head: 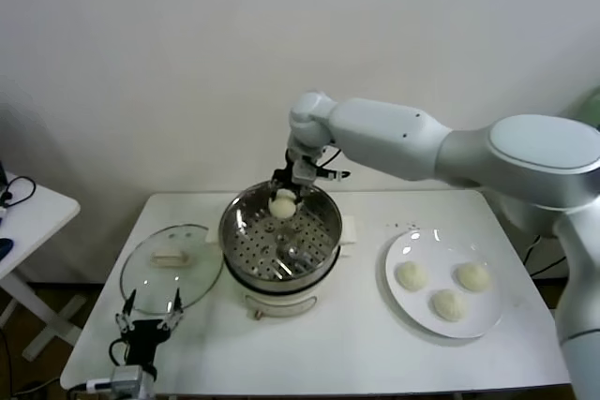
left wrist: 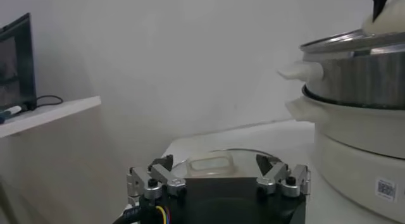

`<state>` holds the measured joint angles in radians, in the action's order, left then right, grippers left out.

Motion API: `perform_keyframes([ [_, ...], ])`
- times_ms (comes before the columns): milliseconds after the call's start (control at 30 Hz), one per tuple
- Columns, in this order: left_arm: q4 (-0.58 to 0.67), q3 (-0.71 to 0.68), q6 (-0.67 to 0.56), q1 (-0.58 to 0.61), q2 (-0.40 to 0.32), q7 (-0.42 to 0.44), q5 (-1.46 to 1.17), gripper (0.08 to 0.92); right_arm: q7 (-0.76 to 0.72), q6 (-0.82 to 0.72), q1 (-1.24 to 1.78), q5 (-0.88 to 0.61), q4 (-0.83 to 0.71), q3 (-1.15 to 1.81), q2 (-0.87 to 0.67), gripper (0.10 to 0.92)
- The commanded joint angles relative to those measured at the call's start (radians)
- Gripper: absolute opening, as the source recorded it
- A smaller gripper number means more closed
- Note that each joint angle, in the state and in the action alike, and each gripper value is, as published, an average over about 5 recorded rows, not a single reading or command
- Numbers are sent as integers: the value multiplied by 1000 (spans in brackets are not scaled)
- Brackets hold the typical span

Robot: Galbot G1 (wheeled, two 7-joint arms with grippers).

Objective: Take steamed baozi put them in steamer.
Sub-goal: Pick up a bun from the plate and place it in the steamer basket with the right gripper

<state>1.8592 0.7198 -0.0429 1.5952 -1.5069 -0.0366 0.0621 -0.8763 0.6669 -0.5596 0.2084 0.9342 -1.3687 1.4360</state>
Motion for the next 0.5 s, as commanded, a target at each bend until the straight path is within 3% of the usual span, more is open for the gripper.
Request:
perform_keyframes([
  [33,-3,0,-3,-1,1,-1,0,823,9,42,52,73,-81,24,33,568],
  [400,-13,6,-6,-7,4,-1,0,823,30,60,91,88,-145,54,55,574],
  [500,-15,4,-6,-10,3,-1,0,823,38,68,94,92,-149,58,57,622],
])
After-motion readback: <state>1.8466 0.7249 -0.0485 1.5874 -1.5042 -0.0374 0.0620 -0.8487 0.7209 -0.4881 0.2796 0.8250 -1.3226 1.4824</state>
